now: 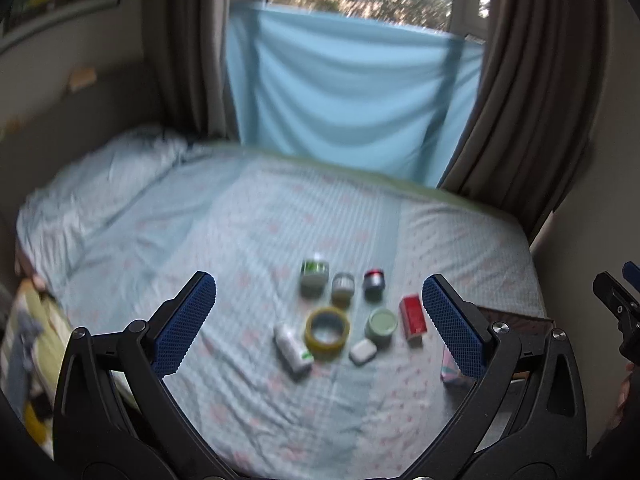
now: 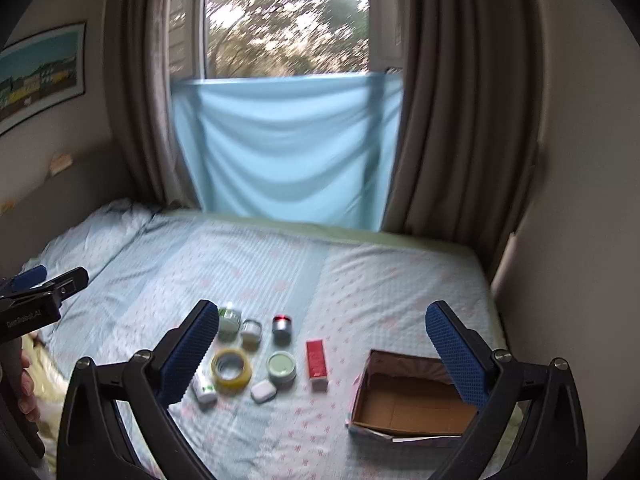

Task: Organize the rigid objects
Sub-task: 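Lower left tool onto white pill bottle while right tool grasps pale green jar, then lift pill bottle with left tool while right tool carries green jar toward box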

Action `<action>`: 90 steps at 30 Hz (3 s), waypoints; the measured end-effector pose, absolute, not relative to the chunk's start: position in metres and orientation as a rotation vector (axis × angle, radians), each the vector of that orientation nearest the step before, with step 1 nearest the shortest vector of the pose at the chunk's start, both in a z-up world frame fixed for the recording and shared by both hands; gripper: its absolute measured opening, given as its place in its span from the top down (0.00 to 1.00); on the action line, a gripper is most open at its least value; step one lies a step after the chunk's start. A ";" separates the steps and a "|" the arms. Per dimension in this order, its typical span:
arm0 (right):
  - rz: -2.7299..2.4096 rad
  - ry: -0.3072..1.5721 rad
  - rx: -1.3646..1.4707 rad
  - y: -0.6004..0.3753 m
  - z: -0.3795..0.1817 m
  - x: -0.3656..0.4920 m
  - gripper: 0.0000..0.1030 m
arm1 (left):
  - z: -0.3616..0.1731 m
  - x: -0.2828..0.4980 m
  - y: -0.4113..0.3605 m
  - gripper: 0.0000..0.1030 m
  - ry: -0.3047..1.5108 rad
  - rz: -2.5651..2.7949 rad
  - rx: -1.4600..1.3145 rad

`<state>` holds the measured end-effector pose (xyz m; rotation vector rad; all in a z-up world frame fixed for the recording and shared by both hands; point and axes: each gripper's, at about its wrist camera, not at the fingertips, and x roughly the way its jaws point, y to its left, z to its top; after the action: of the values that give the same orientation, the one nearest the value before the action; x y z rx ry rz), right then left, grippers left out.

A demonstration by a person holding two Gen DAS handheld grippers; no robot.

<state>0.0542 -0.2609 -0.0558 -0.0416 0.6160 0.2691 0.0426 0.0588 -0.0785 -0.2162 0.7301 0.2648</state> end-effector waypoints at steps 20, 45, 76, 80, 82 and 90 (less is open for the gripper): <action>0.434 1.059 -0.212 -0.170 -0.268 0.200 0.00 | -0.357 0.139 0.142 0.06 1.305 0.398 -0.650; 0.629 1.398 -0.599 -0.082 -0.460 0.283 0.05 | -0.515 0.196 0.155 0.24 1.603 0.471 -0.710; 0.498 1.578 -0.422 -0.079 -0.481 0.310 0.36 | -0.496 0.199 0.153 0.53 1.484 0.414 -0.715; 0.491 1.538 -0.409 -0.079 -0.461 0.304 0.36 | -0.474 0.189 0.162 0.53 1.426 0.405 -0.711; 0.488 1.512 -0.402 -0.080 -0.448 0.299 0.36 | -0.461 0.181 0.166 0.53 1.400 0.398 -0.709; 0.459 1.434 -0.286 -0.097 -0.382 0.274 0.36 | -0.397 0.160 0.165 0.53 1.305 0.332 -0.616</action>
<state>0.2739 -0.0966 -0.3818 -0.2863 1.4343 0.4588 0.1600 0.1646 -0.3966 -0.6164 1.3052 0.3320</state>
